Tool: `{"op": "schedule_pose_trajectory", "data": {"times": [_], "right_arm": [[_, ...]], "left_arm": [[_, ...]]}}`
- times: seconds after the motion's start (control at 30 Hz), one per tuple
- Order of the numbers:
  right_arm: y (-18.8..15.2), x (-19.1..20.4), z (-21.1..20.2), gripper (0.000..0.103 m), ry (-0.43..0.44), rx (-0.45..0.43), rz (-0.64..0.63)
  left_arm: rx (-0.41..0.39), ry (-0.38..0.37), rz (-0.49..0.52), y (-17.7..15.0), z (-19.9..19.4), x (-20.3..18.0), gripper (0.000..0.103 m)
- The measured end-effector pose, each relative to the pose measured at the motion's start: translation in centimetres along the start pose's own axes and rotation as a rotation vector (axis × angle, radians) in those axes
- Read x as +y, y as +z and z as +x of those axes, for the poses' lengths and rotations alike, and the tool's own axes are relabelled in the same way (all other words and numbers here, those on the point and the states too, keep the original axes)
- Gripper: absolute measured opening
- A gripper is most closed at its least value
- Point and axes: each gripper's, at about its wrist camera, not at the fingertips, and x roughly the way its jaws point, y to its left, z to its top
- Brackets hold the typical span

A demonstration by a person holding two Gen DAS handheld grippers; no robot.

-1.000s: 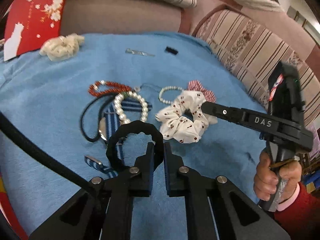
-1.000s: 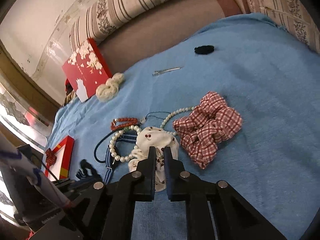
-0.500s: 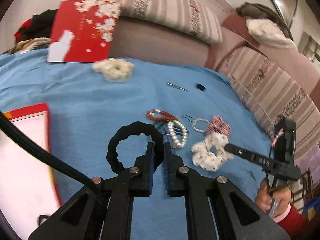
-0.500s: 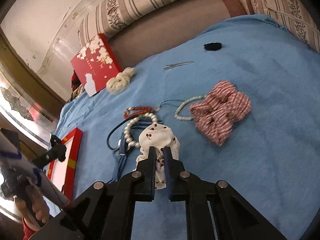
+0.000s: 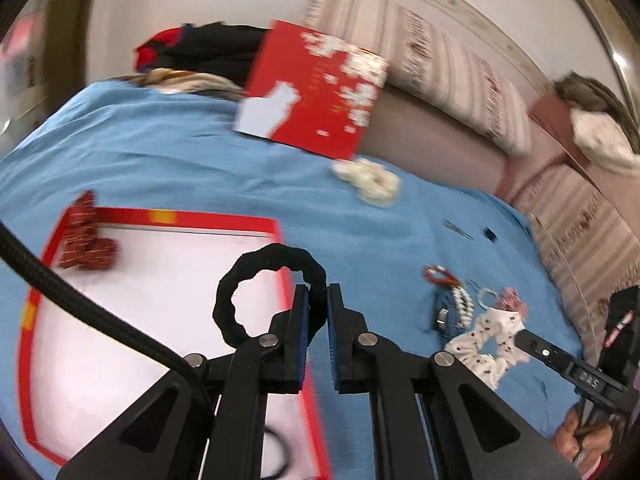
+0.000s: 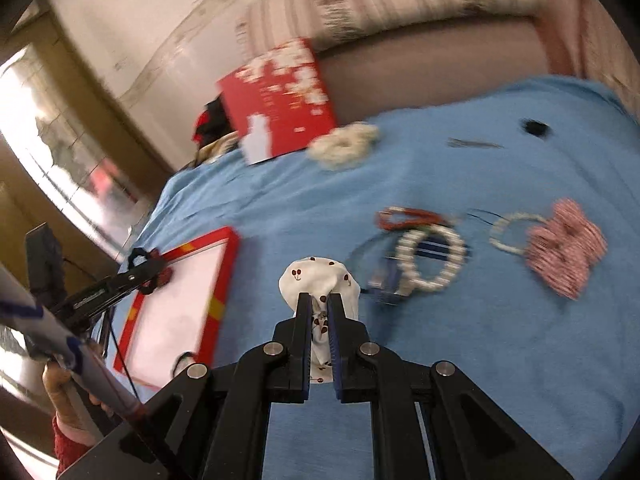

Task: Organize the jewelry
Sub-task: 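Carry both items into the red box and open the left tool while the right tool releases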

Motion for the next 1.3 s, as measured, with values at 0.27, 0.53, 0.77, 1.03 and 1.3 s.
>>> {"op": "schedule_pose_trajectory", "data": {"times": [0.27, 0.53, 0.77, 1.03, 1.3], "right_arm": [[1.1, 9.3, 4.7, 0.009, 0.055, 0.052, -0.14], [2.3, 16.4, 11.4, 0.009, 0.055, 0.11, -0.231], [2.8, 19.0, 17.0, 0.009, -0.042, 0.148, -0.307], [3.3, 18.1, 20.8, 0.009, -0.119, 0.193, -0.307], [3.5, 18.5, 21.5, 0.01, -0.149, 0.189, -0.333]], "left_arm": [[0.044, 0.145, -0.155, 0.0, -1.3, 8.8, 0.008], [0.151, 0.35, -0.229, -0.7, -0.4, 13.6, 0.008], [0.182, 0.458, -0.256, -0.9, 0.0, 15.8, 0.009], [0.202, 0.474, -0.293, -1.1, 0.1, 17.4, 0.009], [0.187, 0.477, -0.301, -1.0, -0.3, 17.0, 0.014]]}}
